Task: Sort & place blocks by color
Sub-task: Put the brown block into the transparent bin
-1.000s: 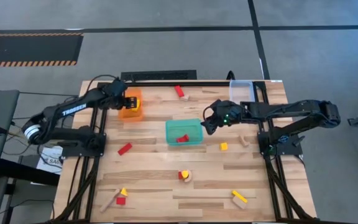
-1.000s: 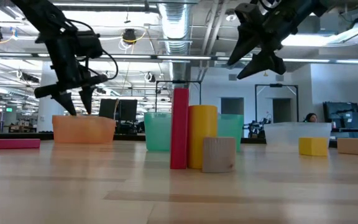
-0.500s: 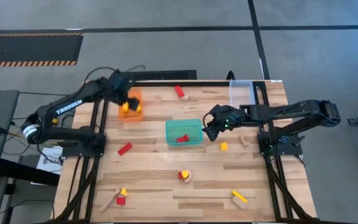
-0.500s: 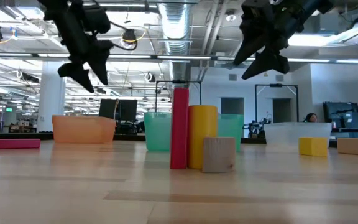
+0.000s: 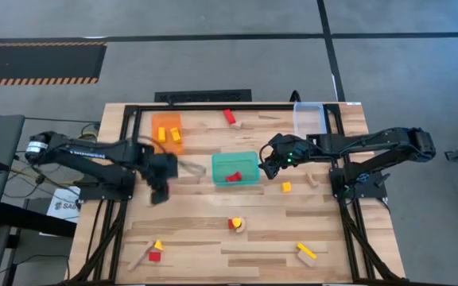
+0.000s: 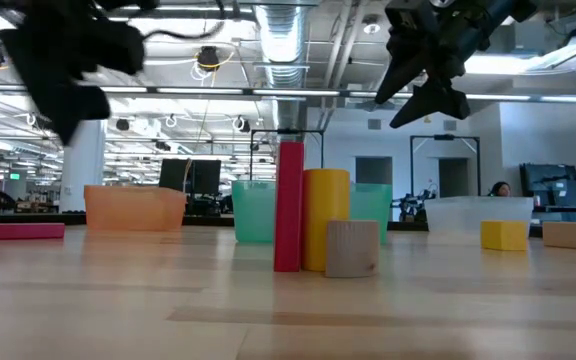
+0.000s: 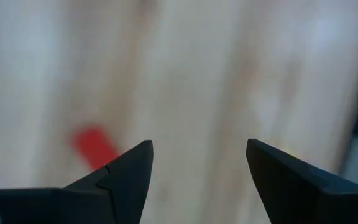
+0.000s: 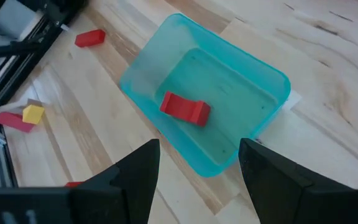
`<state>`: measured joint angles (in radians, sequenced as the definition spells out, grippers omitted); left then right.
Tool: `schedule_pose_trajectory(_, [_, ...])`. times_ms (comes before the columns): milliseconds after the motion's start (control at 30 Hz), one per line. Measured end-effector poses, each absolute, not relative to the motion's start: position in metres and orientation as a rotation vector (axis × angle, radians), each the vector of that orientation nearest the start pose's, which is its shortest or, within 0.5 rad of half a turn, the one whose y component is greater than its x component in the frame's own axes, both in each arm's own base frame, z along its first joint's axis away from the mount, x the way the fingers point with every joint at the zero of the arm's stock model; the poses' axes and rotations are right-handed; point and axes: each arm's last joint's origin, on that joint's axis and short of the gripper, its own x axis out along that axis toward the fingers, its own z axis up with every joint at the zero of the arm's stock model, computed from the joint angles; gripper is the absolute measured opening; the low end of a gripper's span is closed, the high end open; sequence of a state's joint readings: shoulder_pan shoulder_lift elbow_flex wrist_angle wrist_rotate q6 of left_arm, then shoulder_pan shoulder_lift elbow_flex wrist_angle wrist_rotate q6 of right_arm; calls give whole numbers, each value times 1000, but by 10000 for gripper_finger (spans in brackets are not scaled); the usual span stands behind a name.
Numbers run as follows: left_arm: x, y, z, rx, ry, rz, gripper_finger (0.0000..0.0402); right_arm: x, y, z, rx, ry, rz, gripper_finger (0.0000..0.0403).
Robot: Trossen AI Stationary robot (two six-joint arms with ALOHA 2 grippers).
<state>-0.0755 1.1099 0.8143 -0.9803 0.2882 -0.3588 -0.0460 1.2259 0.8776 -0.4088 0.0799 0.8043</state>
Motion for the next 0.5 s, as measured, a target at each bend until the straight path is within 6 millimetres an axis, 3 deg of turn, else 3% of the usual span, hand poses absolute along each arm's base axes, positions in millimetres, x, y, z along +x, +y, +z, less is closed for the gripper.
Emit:
schedule_pose_trajectory(267, [160, -95, 238, -285, 1405, -570, 245, 251, -14, 258, 729, 672, -409, 244])
schedule_pose_trajectory(367, [151, -118, 240, -345, 1420, -545, 245, 251, -14, 258, 727, 673, -408, 244])
schedule_pose_trajectory(500, [142, -135, 239, -485, 1446, -317, 245, 251, -14, 258, 709, 676, -401, 244])
